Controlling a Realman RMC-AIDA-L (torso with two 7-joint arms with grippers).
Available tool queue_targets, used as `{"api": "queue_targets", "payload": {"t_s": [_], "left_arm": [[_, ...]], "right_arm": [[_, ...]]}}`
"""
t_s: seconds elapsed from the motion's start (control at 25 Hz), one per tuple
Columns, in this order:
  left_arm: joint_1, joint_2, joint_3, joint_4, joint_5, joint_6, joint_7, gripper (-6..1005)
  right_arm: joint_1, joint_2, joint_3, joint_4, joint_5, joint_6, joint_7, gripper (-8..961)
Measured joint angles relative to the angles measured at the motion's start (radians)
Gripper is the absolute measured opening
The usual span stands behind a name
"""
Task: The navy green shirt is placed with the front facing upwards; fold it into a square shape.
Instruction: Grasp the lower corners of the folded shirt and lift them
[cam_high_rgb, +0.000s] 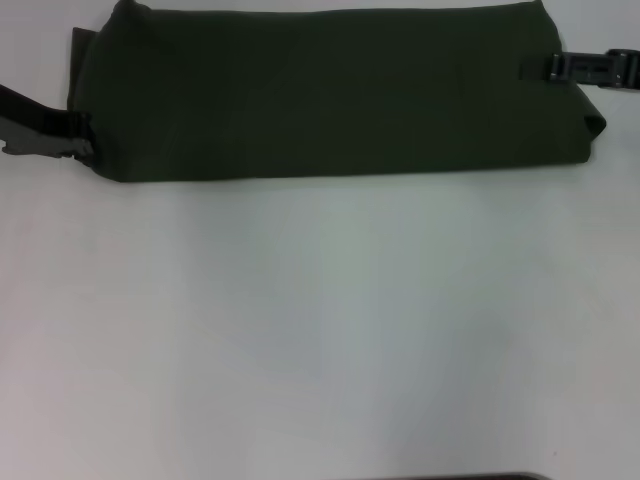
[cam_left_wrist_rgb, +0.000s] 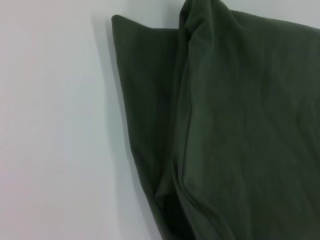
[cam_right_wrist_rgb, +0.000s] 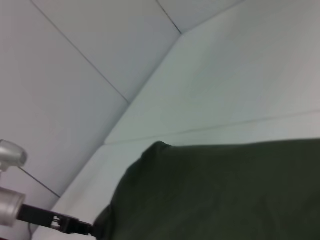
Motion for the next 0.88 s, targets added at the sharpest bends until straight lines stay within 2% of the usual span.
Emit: {"api": "queue_targets", "payload": {"t_s": [0.12,0.28,0.36,0.56,0.68,0.88], "left_arm": [[0.001,0.003,0.006,0.004,0.001,0.007,0.000,30],[0.005,0.005,0.015,0.017,0.001,0.015,0.000,31],[0.005,0.004,0.017,0.022,0.001,0.016,0.002,32],[0.004,0.003,0.031,0.026,0.002,0.017,0.008,33],[0.001,0.001,0.038,0.027,0.001,0.018,0.008,34],[-0.002,-0.001,0.042,0.027,0.001,0.017,0.007,35]], "right_arm": [[-0.002,-0.025,-0.006,0.002,-0.061,0.004,0.080,916],[0.003,-0.069,-0.005,0.003,-0.212,0.000,0.225,915],[0.007,-0.077,-0.007,0.004,-0.268,-0.001,0.272,914],[0.034,-0.068,-0.010,0.019,-0.358,0.007,0.307,912],[0.050,-0.060,-0.009,0.040,-0.371,0.052,0.309,911],[0.064,-0.058,-0.010,0.070,-0.372,0.120,0.311,910]]}}
